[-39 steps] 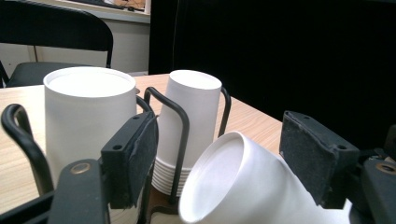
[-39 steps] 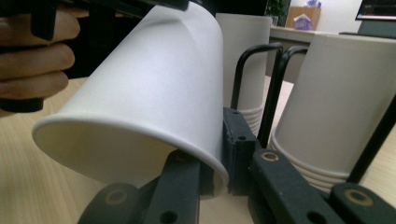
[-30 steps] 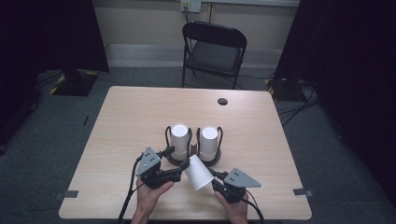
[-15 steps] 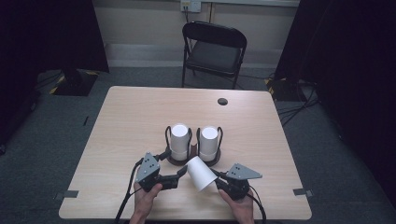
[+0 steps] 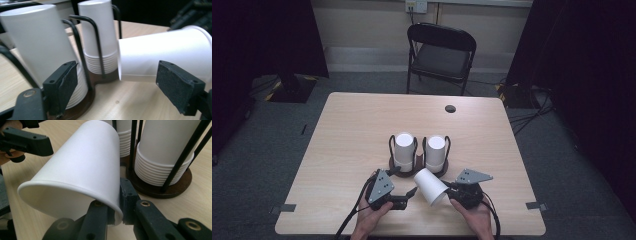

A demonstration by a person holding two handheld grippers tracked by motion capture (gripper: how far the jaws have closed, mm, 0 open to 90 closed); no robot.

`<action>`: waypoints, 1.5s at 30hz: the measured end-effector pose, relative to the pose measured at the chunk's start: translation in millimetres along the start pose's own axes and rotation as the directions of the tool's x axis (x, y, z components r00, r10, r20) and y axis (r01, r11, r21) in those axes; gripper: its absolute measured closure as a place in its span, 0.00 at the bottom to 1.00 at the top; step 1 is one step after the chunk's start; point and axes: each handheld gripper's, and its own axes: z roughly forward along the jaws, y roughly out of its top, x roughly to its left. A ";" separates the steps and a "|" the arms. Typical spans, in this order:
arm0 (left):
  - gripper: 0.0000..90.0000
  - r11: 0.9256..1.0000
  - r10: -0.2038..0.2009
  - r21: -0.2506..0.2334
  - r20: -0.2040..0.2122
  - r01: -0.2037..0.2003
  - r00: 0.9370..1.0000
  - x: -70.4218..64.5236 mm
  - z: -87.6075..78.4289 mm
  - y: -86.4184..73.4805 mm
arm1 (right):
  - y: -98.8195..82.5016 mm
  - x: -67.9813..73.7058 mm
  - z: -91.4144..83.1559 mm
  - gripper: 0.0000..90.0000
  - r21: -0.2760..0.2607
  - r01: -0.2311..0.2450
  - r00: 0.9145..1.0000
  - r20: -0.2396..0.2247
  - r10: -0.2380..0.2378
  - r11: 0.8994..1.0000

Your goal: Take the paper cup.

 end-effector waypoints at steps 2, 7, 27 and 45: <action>0.20 1.000 0.019 0.011 0.001 -0.019 1.000 -2.9 1.6 -0.5 | 2.2 -1.2 -1.2 0.94 0.023 0.004 1.000 -0.010 -0.004 1.000; 0.20 0.998 0.059 0.014 0.052 -0.060 0.997 -6.6 2.4 -2.8 | 7.3 -3.5 -3.4 0.94 0.062 0.011 0.999 -0.038 -0.009 0.998; 0.17 0.952 0.283 0.080 0.144 -0.296 0.948 -25.2 9.9 -4.3 | 24.9 -7.1 -1.9 0.95 0.240 0.063 0.991 -0.133 -0.031 0.969; 0.15 0.898 0.415 0.098 0.142 -0.430 0.899 -41.8 14.7 -0.1 | 34.4 -4.8 5.6 0.95 0.341 0.061 0.982 -0.188 0.005 0.938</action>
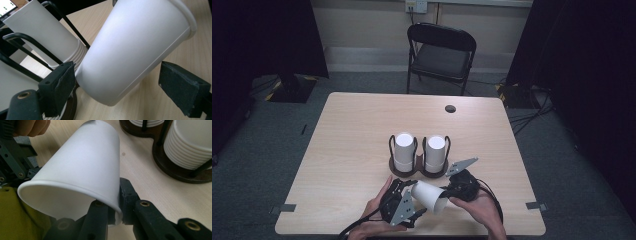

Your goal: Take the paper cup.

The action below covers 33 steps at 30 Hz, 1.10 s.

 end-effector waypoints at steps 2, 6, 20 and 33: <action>0.14 1.000 0.003 0.002 -0.002 -0.003 1.000 -2.7 1.6 1.3 | 0.8 -0.6 1.1 0.95 0.011 0.000 1.000 -0.005 0.000 1.000; 0.13 0.999 0.038 0.013 -0.002 -0.038 0.999 -5.2 4.9 4.3 | 3.5 -0.5 3.7 0.95 0.019 -0.003 1.000 -0.010 0.003 1.000; 0.15 0.998 0.059 0.003 -0.023 -0.059 0.998 -10.9 13.2 14.5 | 11.9 1.3 5.1 0.96 -0.012 -0.010 0.999 -0.031 0.010 1.000; 0.23 0.997 0.053 -0.054 -0.026 -0.055 0.998 -17.6 21.2 23.5 | 13.2 2.9 11.4 0.98 -0.019 -0.037 0.998 -0.047 0.036 0.999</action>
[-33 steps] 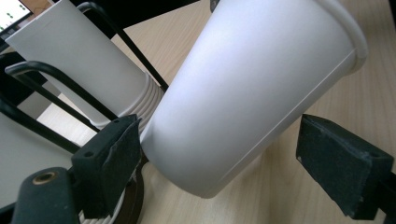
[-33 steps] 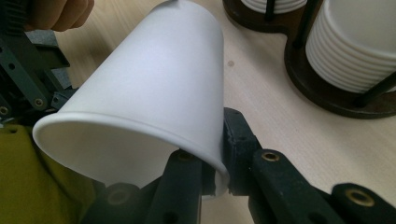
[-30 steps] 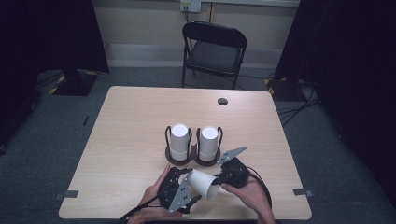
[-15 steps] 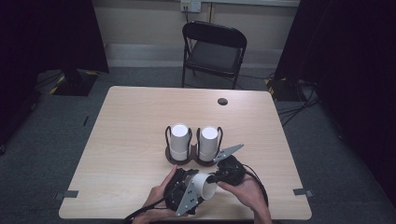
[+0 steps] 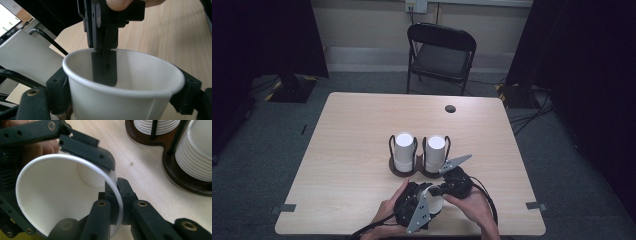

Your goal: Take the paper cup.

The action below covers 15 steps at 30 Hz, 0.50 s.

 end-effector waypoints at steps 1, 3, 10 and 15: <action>0.23 1.000 -0.001 0.007 0.006 0.001 1.000 0.4 -0.2 -0.1 | 0.2 0.3 0.1 0.98 -0.001 -0.002 1.000 0.002 0.002 1.000; 0.23 1.000 -0.002 0.007 -0.006 0.002 1.000 -0.8 0.6 -1.3 | 0.8 1.2 1.3 0.98 0.005 -0.007 1.000 0.002 0.007 1.000; 0.25 0.999 -0.043 0.002 -0.008 0.043 0.999 1.9 0.5 -2.1 | 1.7 1.1 4.7 0.99 0.001 -0.030 0.999 0.010 0.030 1.000; 0.26 0.998 -0.064 -0.009 -0.009 0.064 0.998 2.9 1.5 -2.7 | -0.7 -1.1 3.9 0.98 -0.023 -0.052 0.999 0.004 0.052 0.998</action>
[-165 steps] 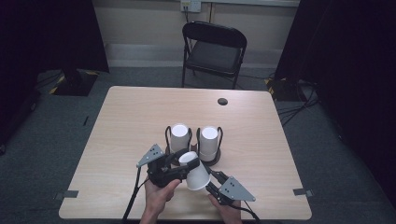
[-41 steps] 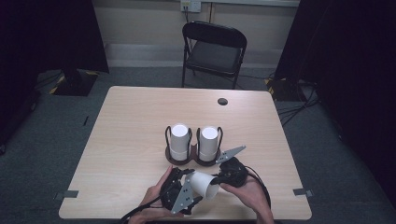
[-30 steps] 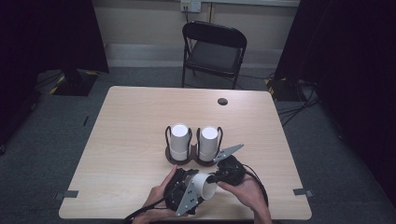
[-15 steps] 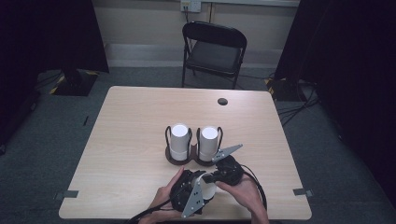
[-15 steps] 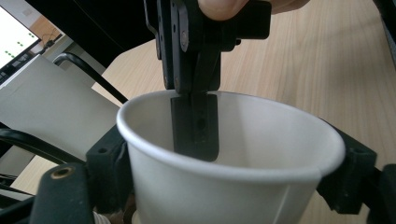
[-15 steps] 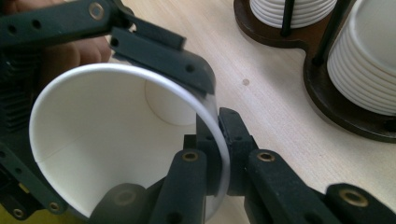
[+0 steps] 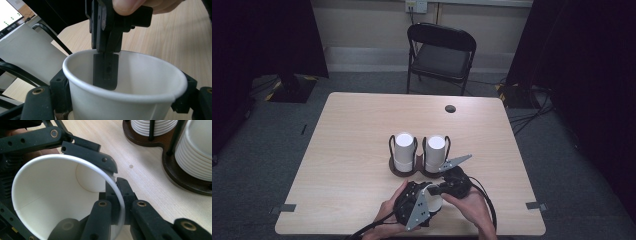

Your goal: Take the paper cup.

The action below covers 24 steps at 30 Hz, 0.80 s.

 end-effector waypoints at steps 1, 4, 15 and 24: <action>0.26 1.000 -0.006 0.000 -0.006 0.006 1.000 0.4 0.1 -0.4 | -0.3 -0.3 -0.1 0.98 -0.003 -0.001 1.000 0.002 0.001 1.000; 0.27 1.000 -0.020 0.001 -0.012 0.020 1.000 2.0 -0.8 -1.2 | -1.7 -0.5 0.2 0.96 -0.012 -0.007 1.000 0.003 0.007 1.000; 0.28 0.989 -0.145 -0.034 -0.009 0.144 0.989 9.8 -2.1 -9.3 | -6.3 -2.0 -0.6 0.85 -0.064 -0.025 1.000 0.002 0.026 0.998; 0.28 0.978 -0.205 -0.047 -0.020 0.204 0.979 13.1 -1.0 -12.7 | -11.6 -2.7 -3.9 0.80 -0.142 -0.030 0.999 0.019 0.033 0.989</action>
